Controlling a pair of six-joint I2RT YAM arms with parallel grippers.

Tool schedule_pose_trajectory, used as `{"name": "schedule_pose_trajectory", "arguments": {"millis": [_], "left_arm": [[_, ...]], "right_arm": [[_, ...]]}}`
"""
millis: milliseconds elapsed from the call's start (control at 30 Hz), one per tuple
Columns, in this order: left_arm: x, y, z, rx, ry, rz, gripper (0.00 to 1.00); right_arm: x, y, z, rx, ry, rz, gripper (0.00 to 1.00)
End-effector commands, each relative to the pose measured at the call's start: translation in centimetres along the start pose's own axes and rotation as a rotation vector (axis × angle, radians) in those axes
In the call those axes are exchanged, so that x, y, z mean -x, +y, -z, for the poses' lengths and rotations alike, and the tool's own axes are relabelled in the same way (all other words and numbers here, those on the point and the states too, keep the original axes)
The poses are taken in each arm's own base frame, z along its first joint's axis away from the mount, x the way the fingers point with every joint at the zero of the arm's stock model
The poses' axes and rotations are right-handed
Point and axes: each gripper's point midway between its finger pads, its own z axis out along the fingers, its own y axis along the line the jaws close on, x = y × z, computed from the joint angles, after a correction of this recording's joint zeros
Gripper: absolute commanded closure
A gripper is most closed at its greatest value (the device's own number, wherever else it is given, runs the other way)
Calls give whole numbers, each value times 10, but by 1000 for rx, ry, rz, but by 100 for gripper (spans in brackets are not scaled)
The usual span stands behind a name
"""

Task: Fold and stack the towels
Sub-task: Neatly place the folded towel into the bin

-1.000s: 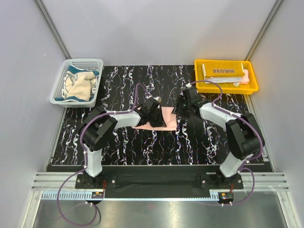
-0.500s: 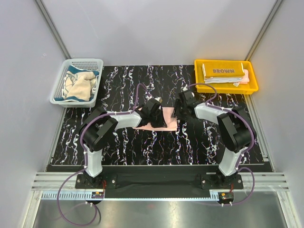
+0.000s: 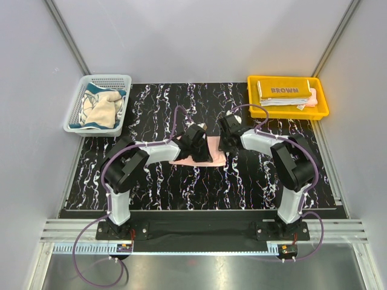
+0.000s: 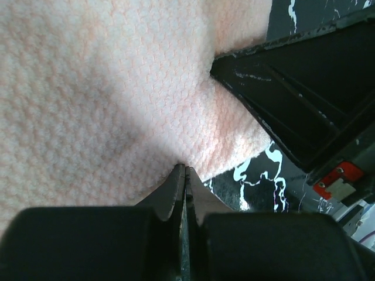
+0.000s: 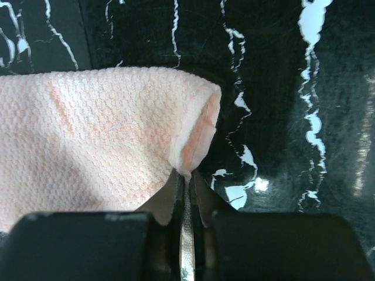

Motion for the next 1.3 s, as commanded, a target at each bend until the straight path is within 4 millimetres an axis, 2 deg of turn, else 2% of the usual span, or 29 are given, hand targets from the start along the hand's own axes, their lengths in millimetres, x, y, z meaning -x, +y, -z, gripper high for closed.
{"name": "schedule_pose_trajectory", "arguments": {"millis": [0, 33, 67, 100, 167, 200, 233, 267, 300, 333, 400, 433, 500, 533, 600, 633, 667, 700, 733, 767, 800, 833, 867, 900, 933, 1000, 1033, 1067, 1267], "left_arm": [[40, -48, 40, -88, -103, -45, 92], [50, -52, 49, -93, -125, -46, 91], [63, -66, 69, -117, -160, -52, 91], [71, -69, 80, -114, -185, -59, 89], [84, -74, 103, -108, -215, -65, 89], [93, -78, 123, -117, -252, -74, 89], [96, -78, 134, -118, -266, -78, 89], [94, -74, 142, -103, -262, -81, 88], [99, -77, 163, -113, -297, -103, 88], [101, -73, 171, -101, -310, -109, 88], [94, -60, 185, -77, -302, -132, 88], [98, -57, 201, -80, -330, -136, 88], [87, -38, 208, -44, -316, -156, 88], [88, -34, 222, -46, -346, -160, 88], [77, -13, 225, -5, -329, -181, 88], [76, -3, 229, 18, -334, -182, 88], [71, 3, 234, 28, -337, -188, 87], [71, 10, 236, 43, -340, -206, 87], [70, 13, 237, 48, -340, -212, 87], [67, 16, 238, 56, -333, -221, 87], [66, 18, 237, 62, -326, -244, 87], [65, 19, 237, 64, -323, -250, 87], [65, 20, 237, 70, -321, -256, 87], [66, 21, 237, 70, -320, -267, 87], [66, 19, 237, 60, -312, -271, 87], [65, 13, 237, 30, -300, -280, 87], [65, 10, 237, 16, -297, -282, 87], [64, 8, 236, 2, -291, -286, 87], [63, 11, 234, 11, -273, -300, 88]], "right_arm": [[-7, -34, 0, -178, 20, 80, 100], [2, -32, 4, -184, -2, 88, 100], [8, -33, 6, -201, -16, 99, 100], [13, -41, 10, -241, -26, 137, 100], [32, -40, 15, -277, -63, 177, 100], [39, -49, 16, -332, -71, 225, 100], [56, -44, 19, -346, -106, 241, 100], [63, -45, 20, -367, -121, 264, 100], [70, -54, 17, -422, -120, 310, 100], [88, -47, 20, -423, -154, 320, 100], [102, -54, 12, -481, -153, 397, 100], [125, -51, 14, -488, -187, 393, 100], [139, -61, 6, -535, -175, 439, 100], [166, -67, 10, -545, -212, 405, 100], [181, -79, 1, -557, -195, 418, 100], [205, -75, 6, -552, -241, 402, 100], [217, -85, 6, -564, -250, 382, 100], [221, -92, -2, -589, -224, 432, 100], [246, -87, 7, -589, -279, 422, 100], [257, -94, 7, -604, -288, 419, 100], [258, -103, -3, -634, -263, 443, 100], [282, -99, 9, -632, -321, 426, 100], [292, -105, 10, -645, -331, 424, 100], [295, -112, -1, -665, -317, 455, 100], [315, -109, 9, -669, -374, 448, 100], [329, -119, 1, -708, -393, 488, 100], [343, -118, 9, -719, -437, 488, 100], [354, -120, 7, -732, -480, 487, 100], [393, -137, 15, -777, -606, 541, 100]]}}
